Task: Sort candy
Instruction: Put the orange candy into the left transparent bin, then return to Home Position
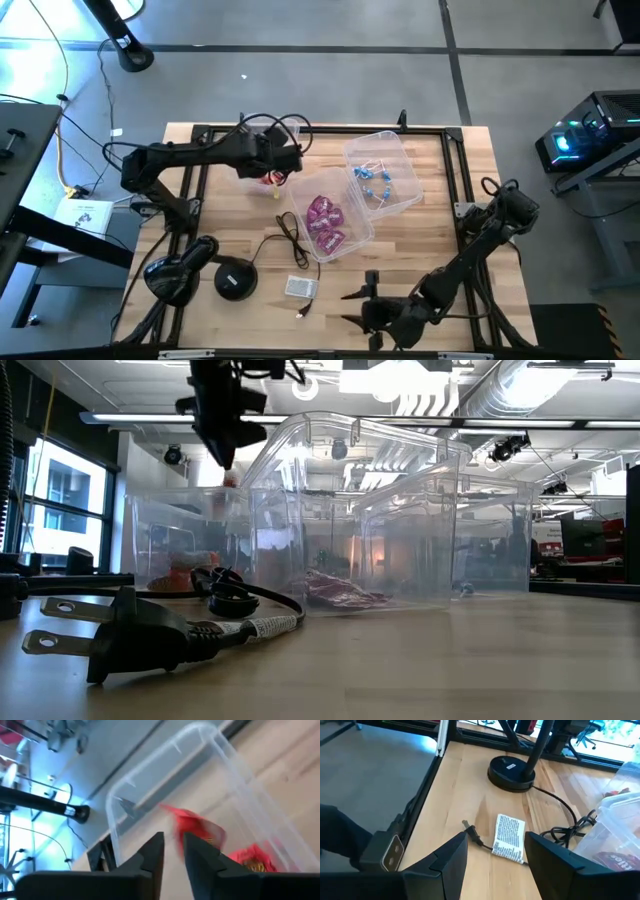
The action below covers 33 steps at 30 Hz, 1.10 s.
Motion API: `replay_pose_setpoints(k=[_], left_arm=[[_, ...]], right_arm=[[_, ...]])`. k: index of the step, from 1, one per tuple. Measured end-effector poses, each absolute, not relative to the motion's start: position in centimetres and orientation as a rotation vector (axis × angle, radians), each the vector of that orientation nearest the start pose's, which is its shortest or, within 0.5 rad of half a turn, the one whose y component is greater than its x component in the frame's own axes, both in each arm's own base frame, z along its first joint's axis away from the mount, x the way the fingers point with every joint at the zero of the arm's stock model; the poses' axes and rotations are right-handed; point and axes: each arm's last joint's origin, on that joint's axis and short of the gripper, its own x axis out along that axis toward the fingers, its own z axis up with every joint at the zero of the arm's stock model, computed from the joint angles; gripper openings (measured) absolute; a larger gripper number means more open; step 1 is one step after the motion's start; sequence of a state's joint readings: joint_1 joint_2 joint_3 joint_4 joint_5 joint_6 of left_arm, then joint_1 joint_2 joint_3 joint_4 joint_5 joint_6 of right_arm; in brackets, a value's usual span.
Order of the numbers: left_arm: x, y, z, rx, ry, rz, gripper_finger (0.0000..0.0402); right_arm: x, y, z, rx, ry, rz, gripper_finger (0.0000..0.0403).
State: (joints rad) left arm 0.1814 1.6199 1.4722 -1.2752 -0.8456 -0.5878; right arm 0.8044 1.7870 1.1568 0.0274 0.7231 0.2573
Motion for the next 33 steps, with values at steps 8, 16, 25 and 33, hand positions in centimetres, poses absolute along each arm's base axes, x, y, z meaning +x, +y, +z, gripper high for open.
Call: replay_pose_setpoints(k=[8,16,25,33], left_arm=[[28.1,6.4,31.4,-0.068,1.156,1.015,0.0148],[26.4,-0.3,37.2,-0.150,0.927,0.677,0.0160],[22.8,-12.5,37.7,-0.062,0.420,0.457,0.0136],[22.3,-22.0,31.2,-0.010,0.182,0.238,0.0122]], right_arm=[[28.4,26.0,24.0,-0.172,0.306,0.041,0.0193],[29.3,24.1,22.3,-0.057,0.412,-0.121,0.0127],[30.7,21.9,20.2,0.066,0.481,-0.281,0.0005],[33.1,18.4,19.8,0.080,0.514,-0.340,0.0001]])
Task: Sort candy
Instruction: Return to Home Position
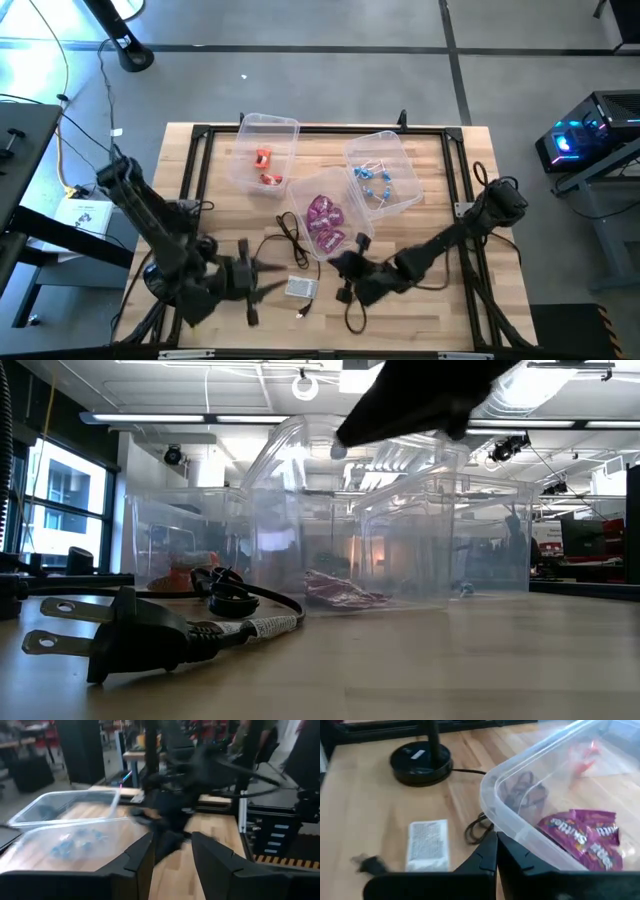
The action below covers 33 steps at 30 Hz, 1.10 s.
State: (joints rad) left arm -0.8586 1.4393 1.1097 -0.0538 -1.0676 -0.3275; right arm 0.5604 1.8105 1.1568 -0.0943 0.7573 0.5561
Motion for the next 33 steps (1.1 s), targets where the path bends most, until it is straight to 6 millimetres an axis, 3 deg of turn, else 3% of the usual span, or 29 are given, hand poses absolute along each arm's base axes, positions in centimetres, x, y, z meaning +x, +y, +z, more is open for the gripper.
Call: replay_pose_setpoints(k=[4,11,26,29,33], left_arm=[[22.8,-24.3,28.4,0.004,0.135,0.230,0.0118],[24.0,-25.9,26.2,-0.040,0.099,0.255,0.0115],[24.4,-25.2,27.1,0.004,0.050,0.387,0.0115],[24.6,-24.9,27.1,0.007,0.050,0.400,0.0115],[24.8,-24.8,27.1,0.033,0.055,0.407,0.0115]], right_arm=[[34.8,16.3,19.7,0.111,0.535,-0.323,0.0001],[36.7,14.3,19.7,0.116,0.467,-0.308,0.0000],[39.1,6.6,19.8,-0.079,0.486,-0.443,0.0000],[39.1,6.3,20.4,-0.122,0.483,-0.399,0.0000],[38.1,8.2,22.5,-0.195,0.448,-0.307,0.0000]])
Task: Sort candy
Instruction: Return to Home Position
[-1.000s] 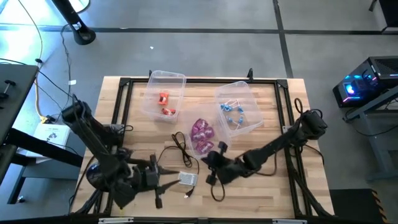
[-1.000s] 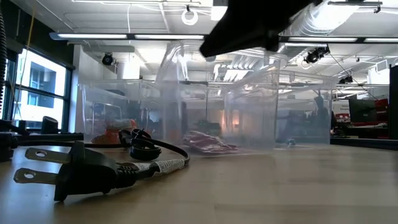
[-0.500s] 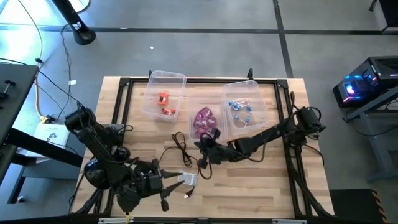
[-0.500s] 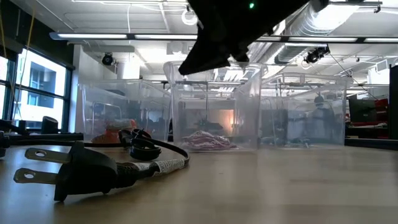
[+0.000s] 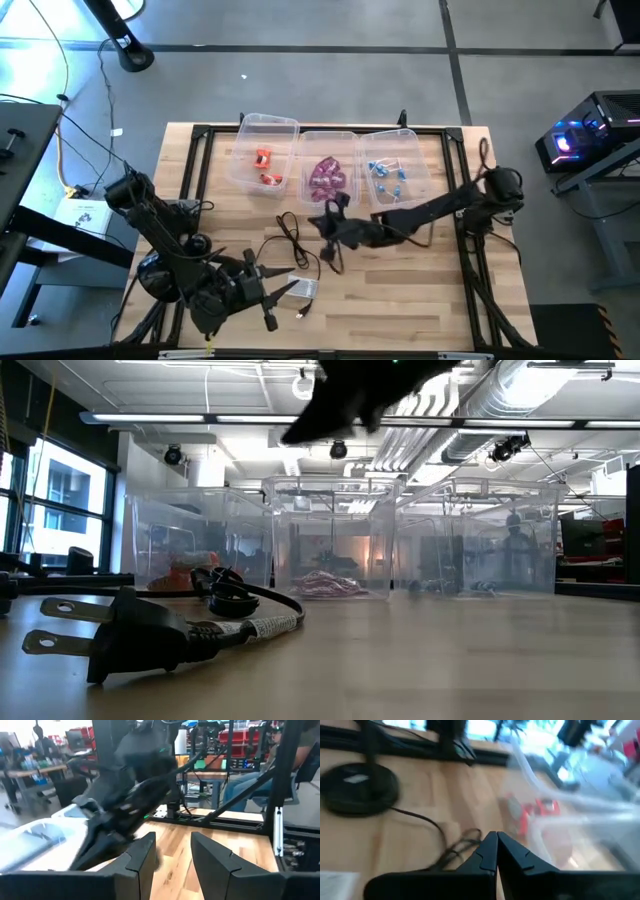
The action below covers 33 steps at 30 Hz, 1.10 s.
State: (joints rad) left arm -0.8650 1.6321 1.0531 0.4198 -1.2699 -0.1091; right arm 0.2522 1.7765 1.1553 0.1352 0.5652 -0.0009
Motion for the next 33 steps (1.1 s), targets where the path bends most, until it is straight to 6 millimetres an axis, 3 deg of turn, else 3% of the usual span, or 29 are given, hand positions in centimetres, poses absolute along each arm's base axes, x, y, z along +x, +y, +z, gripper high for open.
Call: replay_pose_setpoints(k=[5,10,16,21,26,33], left_arm=[[25.3,-23.8,28.5,0.156,0.053,0.418,0.0115],[25.8,-20.9,31.8,0.229,0.012,0.273,0.0115],[26.1,-15.2,35.6,0.263,-0.048,0.068,0.0115],[26.8,-8.4,37.4,0.187,-0.073,-0.031,0.0115],[27.8,-3.3,36.7,0.130,-0.022,-0.085,0.0115],[27.3,0.3,31.2,0.143,0.050,-0.063,0.0115]], right_arm=[[35.9,11.0,25.5,-0.314,0.396,-0.266,0.0000],[34.1,11.5,28.0,-0.333,0.371,-0.237,0.0000],[32.2,11.5,29.9,-0.331,0.379,-0.166,0.0000],[31.3,11.3,30.0,-0.366,0.440,-0.100,0.0000],[30.4,10.0,29.0,-0.368,0.487,-0.072,0.0000],[28.6,6.6,25.9,-0.287,0.454,-0.094,0.0000]])
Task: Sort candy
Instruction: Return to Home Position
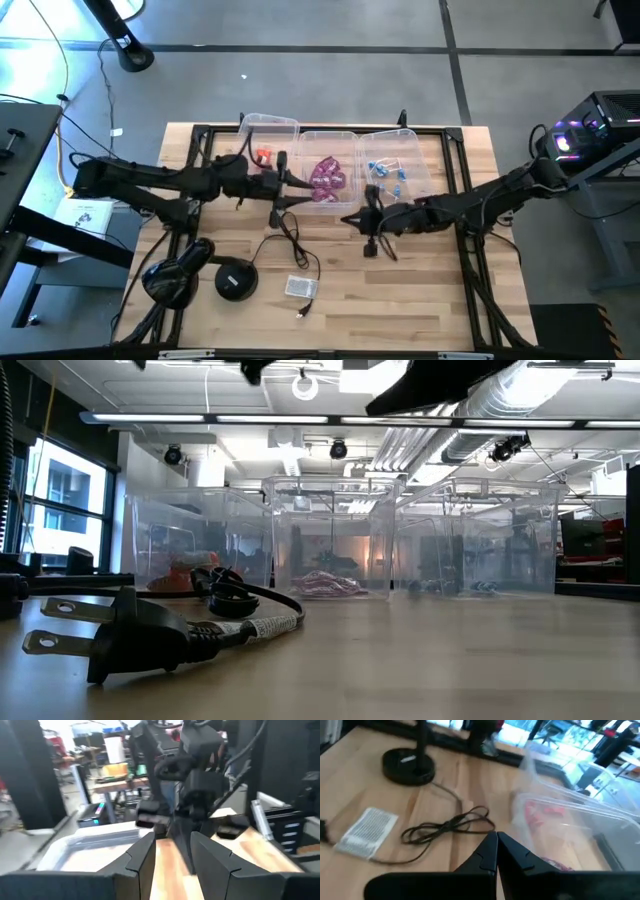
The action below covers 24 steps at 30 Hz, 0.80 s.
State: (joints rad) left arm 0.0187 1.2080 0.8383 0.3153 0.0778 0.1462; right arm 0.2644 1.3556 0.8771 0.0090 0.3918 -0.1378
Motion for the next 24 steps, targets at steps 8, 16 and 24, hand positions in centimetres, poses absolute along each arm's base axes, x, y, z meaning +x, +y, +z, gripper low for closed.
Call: replay_pose_setpoints(k=[8,16,24], left_arm=[[23.1,2.0,26.4,0.238,-0.059,-0.025,0.0115],[19.4,2.5,20.4,0.203,-0.090,0.020,0.0115],[16.0,2.0,16.9,0.073,-0.153,0.018,0.0115]], right_arm=[[28.4,1.6,27.1,-0.283,0.284,-0.123,0.0000],[28.5,-2.3,28.1,-0.239,0.245,-0.116,0.0000],[26.6,-2.4,30.4,-0.153,0.161,-0.107,0.0000]])
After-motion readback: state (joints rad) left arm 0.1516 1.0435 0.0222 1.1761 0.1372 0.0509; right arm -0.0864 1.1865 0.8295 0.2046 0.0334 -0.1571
